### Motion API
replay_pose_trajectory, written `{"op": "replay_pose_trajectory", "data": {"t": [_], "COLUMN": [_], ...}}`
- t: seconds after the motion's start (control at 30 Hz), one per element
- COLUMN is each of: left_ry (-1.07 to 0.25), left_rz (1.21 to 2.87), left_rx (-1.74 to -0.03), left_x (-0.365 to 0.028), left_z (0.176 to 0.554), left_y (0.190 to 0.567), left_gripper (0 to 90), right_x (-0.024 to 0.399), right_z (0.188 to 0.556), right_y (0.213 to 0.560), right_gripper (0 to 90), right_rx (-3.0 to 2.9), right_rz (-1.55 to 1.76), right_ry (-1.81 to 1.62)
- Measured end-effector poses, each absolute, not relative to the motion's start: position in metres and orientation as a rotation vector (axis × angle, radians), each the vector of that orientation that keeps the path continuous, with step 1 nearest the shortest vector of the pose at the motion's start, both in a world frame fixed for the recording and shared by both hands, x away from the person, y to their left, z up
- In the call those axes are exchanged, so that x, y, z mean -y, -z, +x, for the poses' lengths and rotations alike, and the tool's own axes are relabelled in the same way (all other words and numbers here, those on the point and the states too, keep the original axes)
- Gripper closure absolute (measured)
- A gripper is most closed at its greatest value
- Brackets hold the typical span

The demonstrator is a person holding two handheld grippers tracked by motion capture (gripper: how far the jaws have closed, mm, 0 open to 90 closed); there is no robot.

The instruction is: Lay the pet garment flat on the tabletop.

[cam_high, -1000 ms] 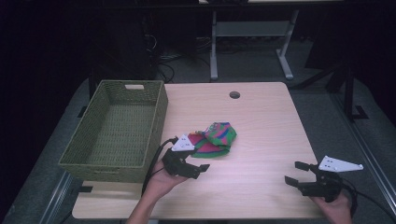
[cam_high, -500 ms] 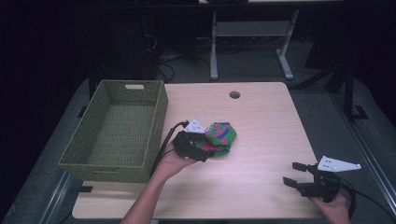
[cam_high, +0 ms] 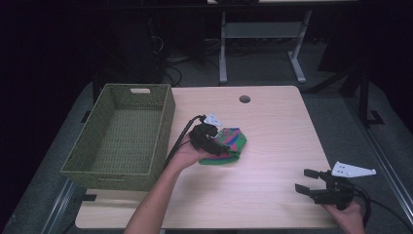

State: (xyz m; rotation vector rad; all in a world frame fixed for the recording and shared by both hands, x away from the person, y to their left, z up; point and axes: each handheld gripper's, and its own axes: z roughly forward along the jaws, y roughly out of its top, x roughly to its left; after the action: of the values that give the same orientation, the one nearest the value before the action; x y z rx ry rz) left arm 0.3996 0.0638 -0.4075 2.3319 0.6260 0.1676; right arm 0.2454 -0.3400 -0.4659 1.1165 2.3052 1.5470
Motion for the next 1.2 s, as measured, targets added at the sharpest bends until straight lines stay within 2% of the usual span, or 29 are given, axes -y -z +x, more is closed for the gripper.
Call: {"op": "replay_pose_trajectory", "data": {"t": [0.1,0.23,0.5,0.73,0.97,1.2], "left_ry": [-0.157,-0.136,-0.148,-0.149,-0.129,-0.115], "left_rz": [2.402,2.425,2.455,2.429,2.404,2.361], "left_rx": [-0.638,-0.646,-0.626,-0.634,-0.668,-0.730], "left_x": [-0.058,-0.055,-0.049,-0.053,-0.059,-0.066], "left_z": [0.409,0.414,0.416,0.414,0.417,0.421], "left_y": [0.421,0.430,0.446,0.446,0.445,0.442], "left_gripper": [22.2,27.6,51.6,64.8,73.3,76.3], "right_x": [0.341,0.341,0.339,0.345,0.346,0.347], "right_z": [0.245,0.244,0.243,0.242,0.240,0.240], "right_y": [0.466,0.465,0.464,0.466,0.467,0.468], "right_gripper": [20.2,20.2,20.1,20.2,20.1,20.1], "right_rx": [-2.300,-2.281,-2.280,-2.259,-2.259,-2.261], "right_rz": [1.120,1.126,1.129,1.154,1.166,1.172], "right_ry": [-1.550,-1.609,-1.647,-1.668,-1.662,-1.647]}}
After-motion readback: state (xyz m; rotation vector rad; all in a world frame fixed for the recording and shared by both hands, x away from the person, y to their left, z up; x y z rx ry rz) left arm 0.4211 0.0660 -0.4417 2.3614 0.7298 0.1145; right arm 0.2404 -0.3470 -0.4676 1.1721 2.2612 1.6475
